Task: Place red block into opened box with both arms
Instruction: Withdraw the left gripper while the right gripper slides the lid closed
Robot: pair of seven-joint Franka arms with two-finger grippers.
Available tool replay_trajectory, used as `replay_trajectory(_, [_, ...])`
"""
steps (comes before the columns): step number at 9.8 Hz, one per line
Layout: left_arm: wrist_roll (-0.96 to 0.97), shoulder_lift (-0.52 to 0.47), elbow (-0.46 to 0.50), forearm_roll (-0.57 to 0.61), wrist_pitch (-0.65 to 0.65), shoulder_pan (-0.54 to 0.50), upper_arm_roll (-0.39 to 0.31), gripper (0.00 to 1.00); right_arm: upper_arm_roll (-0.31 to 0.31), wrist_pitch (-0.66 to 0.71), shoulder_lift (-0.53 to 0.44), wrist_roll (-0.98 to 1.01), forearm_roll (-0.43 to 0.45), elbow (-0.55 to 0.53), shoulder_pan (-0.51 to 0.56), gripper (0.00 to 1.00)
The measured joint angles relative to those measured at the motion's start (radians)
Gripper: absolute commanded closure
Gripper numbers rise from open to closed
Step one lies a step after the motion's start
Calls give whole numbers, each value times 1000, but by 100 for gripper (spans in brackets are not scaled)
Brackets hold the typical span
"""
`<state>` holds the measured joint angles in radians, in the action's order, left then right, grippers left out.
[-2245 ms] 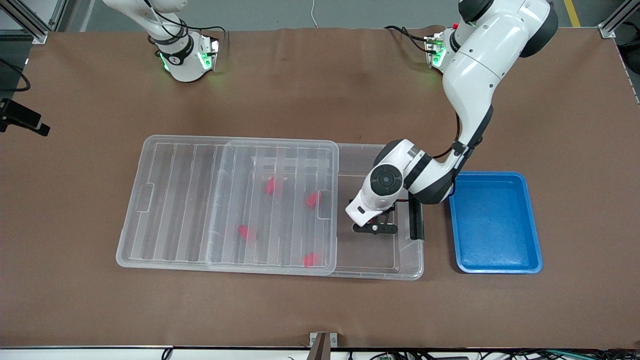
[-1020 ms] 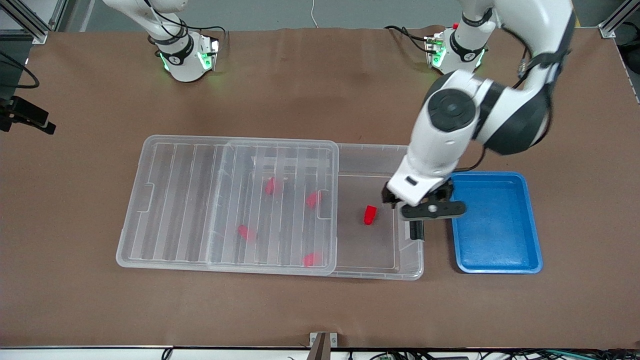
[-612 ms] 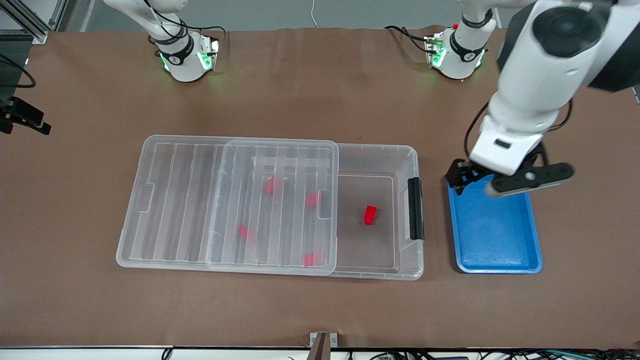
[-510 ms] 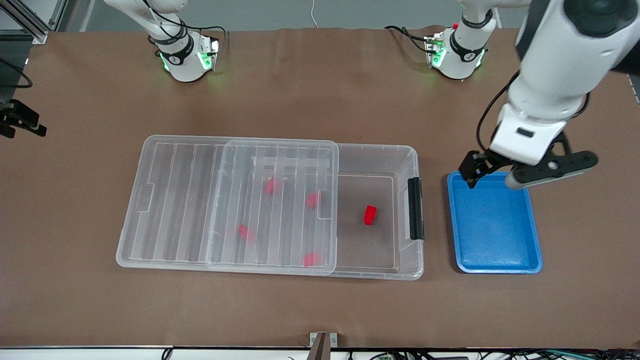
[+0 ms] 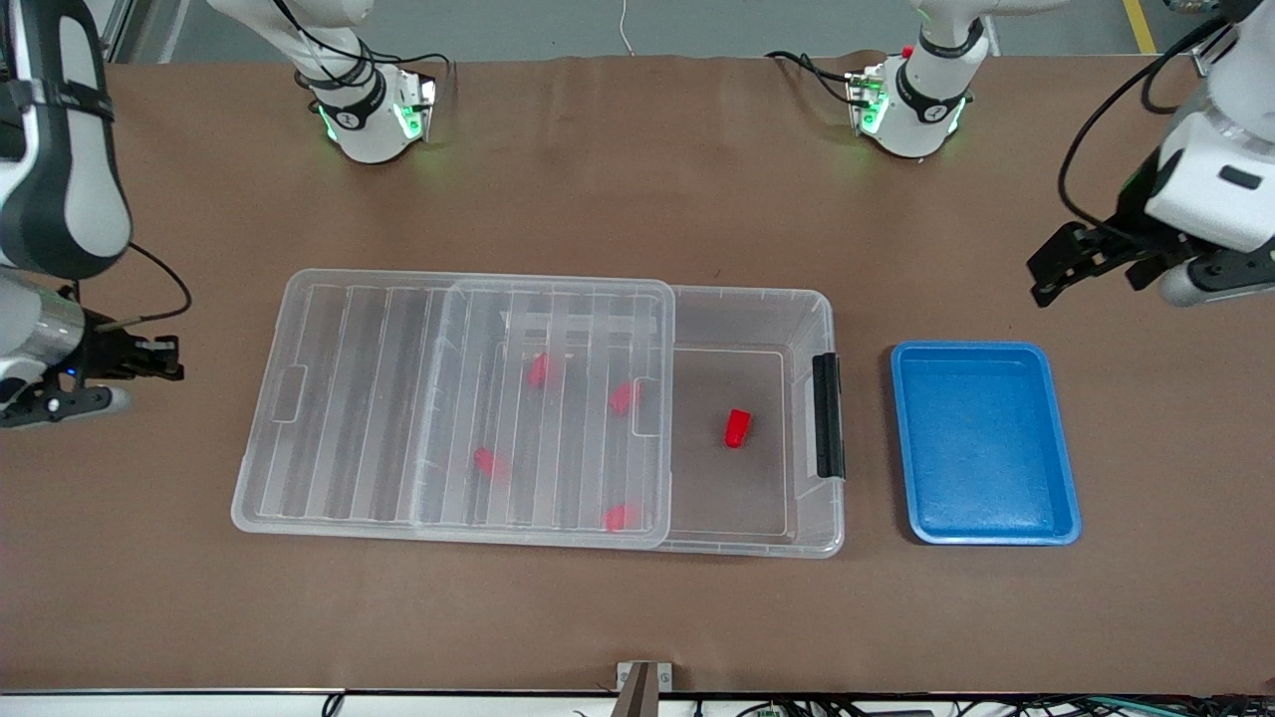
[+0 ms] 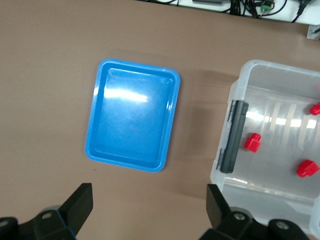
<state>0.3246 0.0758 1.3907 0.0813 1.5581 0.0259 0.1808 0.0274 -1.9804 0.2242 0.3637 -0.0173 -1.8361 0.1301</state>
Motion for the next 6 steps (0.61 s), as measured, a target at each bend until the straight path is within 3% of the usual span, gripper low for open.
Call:
replay_trajectory(3, [-142, -70, 72, -36, -21, -1, -76, 0, -7, -93, 20, 1, -5, -65, -32, 100])
replay_trajectory(6, [-168, -91, 103, -39, -43, 10, -73, 0, -10, -109, 51, 1, -69, -68, -75, 100])
